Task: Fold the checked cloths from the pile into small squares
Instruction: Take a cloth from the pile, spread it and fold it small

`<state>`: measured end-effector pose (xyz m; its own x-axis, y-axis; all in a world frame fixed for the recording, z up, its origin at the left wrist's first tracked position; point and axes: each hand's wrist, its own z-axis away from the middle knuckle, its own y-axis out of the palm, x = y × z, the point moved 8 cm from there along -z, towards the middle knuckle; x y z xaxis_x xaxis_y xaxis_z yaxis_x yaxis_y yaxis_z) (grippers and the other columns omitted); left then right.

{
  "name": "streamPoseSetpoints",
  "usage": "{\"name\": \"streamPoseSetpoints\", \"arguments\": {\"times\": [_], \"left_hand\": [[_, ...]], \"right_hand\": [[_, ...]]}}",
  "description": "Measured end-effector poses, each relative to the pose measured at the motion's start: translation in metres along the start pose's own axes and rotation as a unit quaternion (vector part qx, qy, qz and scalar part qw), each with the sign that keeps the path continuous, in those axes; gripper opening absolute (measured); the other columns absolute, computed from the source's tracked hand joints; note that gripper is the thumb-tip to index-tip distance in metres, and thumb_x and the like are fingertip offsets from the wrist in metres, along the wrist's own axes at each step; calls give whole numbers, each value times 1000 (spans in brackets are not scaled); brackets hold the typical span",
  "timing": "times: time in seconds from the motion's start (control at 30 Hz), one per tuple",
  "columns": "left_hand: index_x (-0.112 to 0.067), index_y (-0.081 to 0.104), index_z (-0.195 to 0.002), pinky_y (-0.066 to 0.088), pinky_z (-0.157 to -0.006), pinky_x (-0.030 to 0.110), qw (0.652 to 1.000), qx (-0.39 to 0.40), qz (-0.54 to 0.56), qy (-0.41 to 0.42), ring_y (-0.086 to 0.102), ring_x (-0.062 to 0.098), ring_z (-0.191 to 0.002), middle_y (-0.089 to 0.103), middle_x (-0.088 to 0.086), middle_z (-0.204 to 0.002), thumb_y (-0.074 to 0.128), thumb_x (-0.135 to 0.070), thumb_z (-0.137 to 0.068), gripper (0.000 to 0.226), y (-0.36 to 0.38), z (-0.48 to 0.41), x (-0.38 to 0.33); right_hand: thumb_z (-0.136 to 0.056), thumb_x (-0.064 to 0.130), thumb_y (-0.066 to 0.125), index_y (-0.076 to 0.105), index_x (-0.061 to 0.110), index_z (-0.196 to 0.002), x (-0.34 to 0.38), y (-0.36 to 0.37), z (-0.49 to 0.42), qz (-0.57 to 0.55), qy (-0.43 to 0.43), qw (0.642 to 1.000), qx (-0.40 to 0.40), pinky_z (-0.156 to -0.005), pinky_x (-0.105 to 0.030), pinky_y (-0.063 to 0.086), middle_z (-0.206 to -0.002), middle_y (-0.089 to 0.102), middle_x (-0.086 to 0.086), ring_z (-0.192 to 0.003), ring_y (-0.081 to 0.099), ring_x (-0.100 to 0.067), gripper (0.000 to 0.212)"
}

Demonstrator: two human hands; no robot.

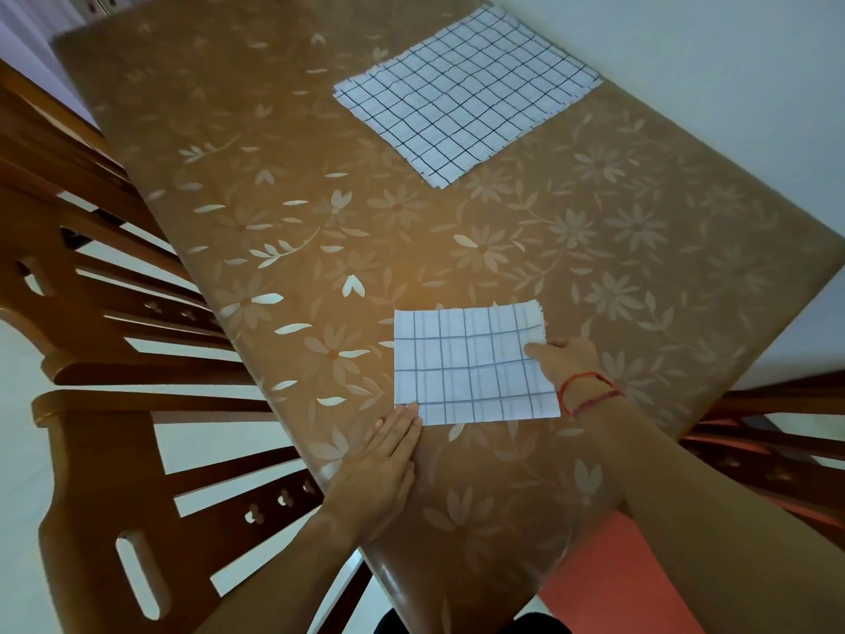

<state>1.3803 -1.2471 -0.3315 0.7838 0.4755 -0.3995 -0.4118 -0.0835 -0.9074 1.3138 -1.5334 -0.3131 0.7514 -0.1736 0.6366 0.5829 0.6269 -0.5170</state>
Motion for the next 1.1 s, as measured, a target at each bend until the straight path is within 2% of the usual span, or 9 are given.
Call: {"name": "streamPoseSetpoints", "arguments": {"times": [0.1,0.23,0.43,0.57,0.7,0.77,0.93,1.03,1.1], "left_hand": [[-12,27,-152,3,-119,30,1000,13,-4,-6,8,10,-149,18,0,-161,30,-30,-99,56,2,-2,0],[-8,36,-148,1,-120,25,1000,1,17,-12,12,10,-147,27,4,-158,38,-27,-94,57,-13,-9,-4],[-9,33,-149,7,-119,28,999,-33,-12,17,15,12,-147,28,5,-158,46,-29,-93,61,-27,-31,-22],[-7,39,-146,27,-116,39,998,-55,-6,31,27,19,-143,38,9,-152,57,-29,-88,65,-28,-41,-39],[-7,43,-143,37,-111,45,998,-62,9,17,41,27,-135,45,13,-146,56,-28,-87,62,-28,-43,-44],[-7,48,-139,40,-107,46,998,-60,-7,22,49,29,-129,52,14,-140,54,-25,-85,57,-25,-41,-45],[-2,60,-128,39,-104,43,995,-64,-61,43,58,30,-121,61,15,-130,72,-14,-70,60,-18,-28,-41],[-3,57,-131,23,-113,34,997,-45,-56,42,52,27,-128,57,12,-136,75,-12,-64,70,-18,-22,-36],[-4,56,-133,20,-111,33,998,-28,-45,31,50,25,-130,56,11,-138,84,-7,-57,81,-17,-19,-32]], "right_hand": [[-82,12,67,69,-9,-91,-3,-7,4,2,-19,1000,-10,-57,-28,47,-77,62,-29,-67,51,-21,23],[-81,14,70,65,11,-63,-18,-13,10,-64,-14,997,-31,-60,-27,46,-67,63,-7,-68,59,-23,19],[-86,-3,63,57,7,-77,-57,9,37,-318,131,938,43,-58,-34,51,-77,59,-13,-69,57,-24,14],[-85,-1,65,57,1,-79,-63,22,71,-281,153,941,111,-42,-23,48,-65,62,-15,-49,62,-20,11],[-90,6,61,62,4,-83,-71,37,97,-240,153,939,191,-48,-20,46,-62,69,-5,-54,66,-14,7],[-88,4,64,64,5,-91,-73,40,104,-243,136,937,209,-53,-20,48,-68,72,-3,-60,70,-14,3],[-69,-1,79,71,10,-98,-75,36,111,-172,37,950,257,-69,-27,55,-94,75,-6,-85,72,-19,32],[-62,7,84,74,18,-97,-76,17,97,13,-115,978,173,-84,-34,55,-94,74,5,-90,68,-11,38],[-66,16,84,70,21,-98,-75,4,91,71,-184,975,98,-82,-32,53,-90,70,9,-87,65,-9,36]]}}
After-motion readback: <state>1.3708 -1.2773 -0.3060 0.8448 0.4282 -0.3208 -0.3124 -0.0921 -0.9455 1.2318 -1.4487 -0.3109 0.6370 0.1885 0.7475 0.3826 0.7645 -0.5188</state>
